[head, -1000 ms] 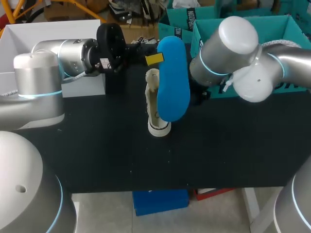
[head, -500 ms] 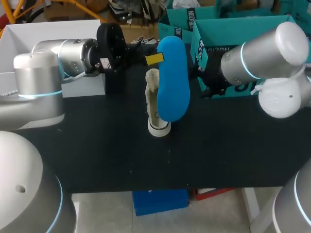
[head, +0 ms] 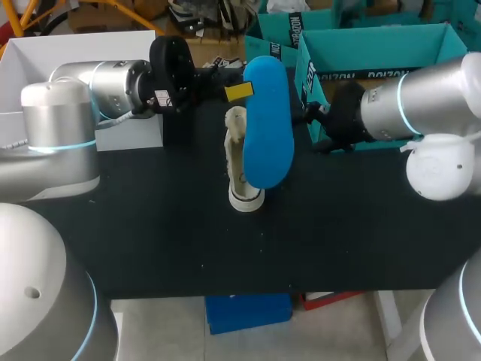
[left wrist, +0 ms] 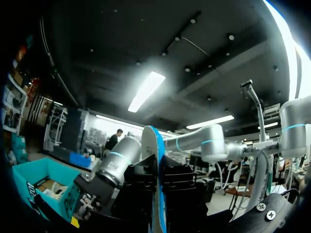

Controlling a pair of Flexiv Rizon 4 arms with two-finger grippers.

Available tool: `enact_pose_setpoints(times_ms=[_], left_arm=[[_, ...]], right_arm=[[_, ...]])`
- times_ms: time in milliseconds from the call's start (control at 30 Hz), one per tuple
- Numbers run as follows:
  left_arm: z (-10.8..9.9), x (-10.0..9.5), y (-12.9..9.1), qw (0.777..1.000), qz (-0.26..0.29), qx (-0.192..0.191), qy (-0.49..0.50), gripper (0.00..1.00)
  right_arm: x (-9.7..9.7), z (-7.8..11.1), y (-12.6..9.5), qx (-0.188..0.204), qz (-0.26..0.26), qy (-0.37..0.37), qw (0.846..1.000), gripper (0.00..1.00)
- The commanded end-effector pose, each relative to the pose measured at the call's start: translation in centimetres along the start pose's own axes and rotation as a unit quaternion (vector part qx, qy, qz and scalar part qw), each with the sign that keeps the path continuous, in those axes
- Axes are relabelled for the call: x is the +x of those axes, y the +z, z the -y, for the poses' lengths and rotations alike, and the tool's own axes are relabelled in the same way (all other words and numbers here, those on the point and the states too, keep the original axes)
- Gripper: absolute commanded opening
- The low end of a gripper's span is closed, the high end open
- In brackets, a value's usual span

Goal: Take the shoe out of the shoebox, open the shoe tongue, remove and reinsert the insole, then place the shoe into the shoebox

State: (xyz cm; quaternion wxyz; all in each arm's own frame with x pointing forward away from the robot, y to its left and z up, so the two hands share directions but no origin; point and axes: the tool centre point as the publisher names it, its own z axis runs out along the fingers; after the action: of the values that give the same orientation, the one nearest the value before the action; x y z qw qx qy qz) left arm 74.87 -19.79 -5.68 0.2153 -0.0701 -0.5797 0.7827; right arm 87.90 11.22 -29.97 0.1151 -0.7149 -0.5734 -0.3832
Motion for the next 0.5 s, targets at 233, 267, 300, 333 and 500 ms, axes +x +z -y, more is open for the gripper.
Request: enact_pose_setpoints(times_ms=[233,267,300,333,500], left_arm=[[0.0,0.1,0.0,1.0,0.001,-0.001,0.0,0.0],[0.0,0.1,0.0,1.0,0.001,-0.001,0.0,0.0],[0.0,0.1,0.0,1.0,0.001,-0.001,0.0,0.0],[0.0,0.1,0.0,1.0,0.001,-0.001,0.0,0.0],[0.0,0.1,0.0,1.0,0.001,-0.001,0.0,0.0]], right_arm=[[-0.2,-0.7,-1.1,0.036,-0.217,0.072,0.973,1.0],[-0.1,-0.9,-1.2,0.039,-0.225,0.074,0.971,1.0],[0.1,-1.1,-1.4,0.042,-0.242,0.077,0.966,1.0],[0.3,-1.1,-1.5,0.048,-0.262,0.079,0.961,1.0],[1.1,-1.5,-1.8,0.066,-0.308,0.083,0.945,1.0]])
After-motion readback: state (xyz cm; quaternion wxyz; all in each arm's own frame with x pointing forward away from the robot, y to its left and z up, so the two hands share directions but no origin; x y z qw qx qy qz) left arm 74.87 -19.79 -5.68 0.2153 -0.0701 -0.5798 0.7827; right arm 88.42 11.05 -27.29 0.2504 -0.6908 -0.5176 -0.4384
